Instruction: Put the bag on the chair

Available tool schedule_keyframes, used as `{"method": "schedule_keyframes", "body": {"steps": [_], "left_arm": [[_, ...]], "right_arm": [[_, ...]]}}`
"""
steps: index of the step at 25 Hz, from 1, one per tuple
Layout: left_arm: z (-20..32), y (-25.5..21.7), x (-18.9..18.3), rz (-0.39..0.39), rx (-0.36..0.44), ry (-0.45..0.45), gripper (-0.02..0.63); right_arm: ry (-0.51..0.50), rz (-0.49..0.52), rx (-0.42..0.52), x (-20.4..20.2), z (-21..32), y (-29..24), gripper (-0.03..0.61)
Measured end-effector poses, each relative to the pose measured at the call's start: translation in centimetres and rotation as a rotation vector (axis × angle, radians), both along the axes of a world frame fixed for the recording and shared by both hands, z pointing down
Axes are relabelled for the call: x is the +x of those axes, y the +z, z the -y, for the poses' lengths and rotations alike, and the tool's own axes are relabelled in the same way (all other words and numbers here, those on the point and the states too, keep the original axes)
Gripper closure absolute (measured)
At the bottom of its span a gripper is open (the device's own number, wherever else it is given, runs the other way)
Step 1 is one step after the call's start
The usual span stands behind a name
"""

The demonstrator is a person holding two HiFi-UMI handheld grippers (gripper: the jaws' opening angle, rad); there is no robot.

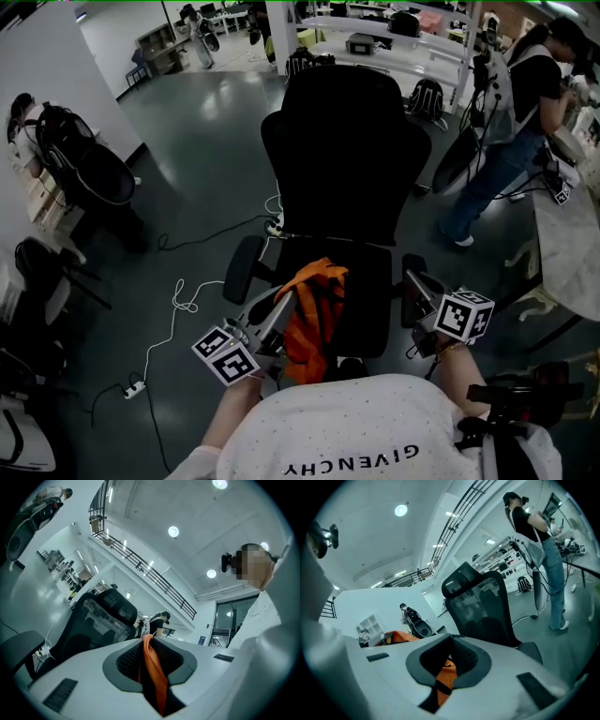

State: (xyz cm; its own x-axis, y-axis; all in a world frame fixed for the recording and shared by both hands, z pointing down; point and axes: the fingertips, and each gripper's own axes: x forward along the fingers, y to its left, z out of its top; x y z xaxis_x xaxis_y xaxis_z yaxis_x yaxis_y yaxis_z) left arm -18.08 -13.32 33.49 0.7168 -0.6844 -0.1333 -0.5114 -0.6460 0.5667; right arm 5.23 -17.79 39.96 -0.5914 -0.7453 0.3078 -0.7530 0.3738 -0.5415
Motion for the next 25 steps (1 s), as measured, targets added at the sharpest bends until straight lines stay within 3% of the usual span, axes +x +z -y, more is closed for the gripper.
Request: {"method": "schedule_keyframes", "body": {"steps": [5, 10, 14, 25], "left_arm": [[3.7, 1.9, 1.1, -0.011, -0.042, 0.001, 0.546], [7.8, 3.7, 1.7, -0.028, -0.105, -0.036, 0.545], [10.7, 5.1, 2.3, -0.026, -0.145, -0.056, 0.546], [17.9, 10.1, 4.0, 0.146, -0.23, -0.125, 0.549]], "right_arm": [[-0.019, 0.012, -0.051, 0.3, 3.7, 2.1, 0.575], [-0.019, 0.1, -0.099, 0.6, 7.7, 3.9, 0.575], [-0.047, 0.066, -0.116, 0.6, 10.7, 5.9, 0.575], [-0.114, 0.128, -0.255, -2.4, 16.1, 12.8, 0.574]]}}
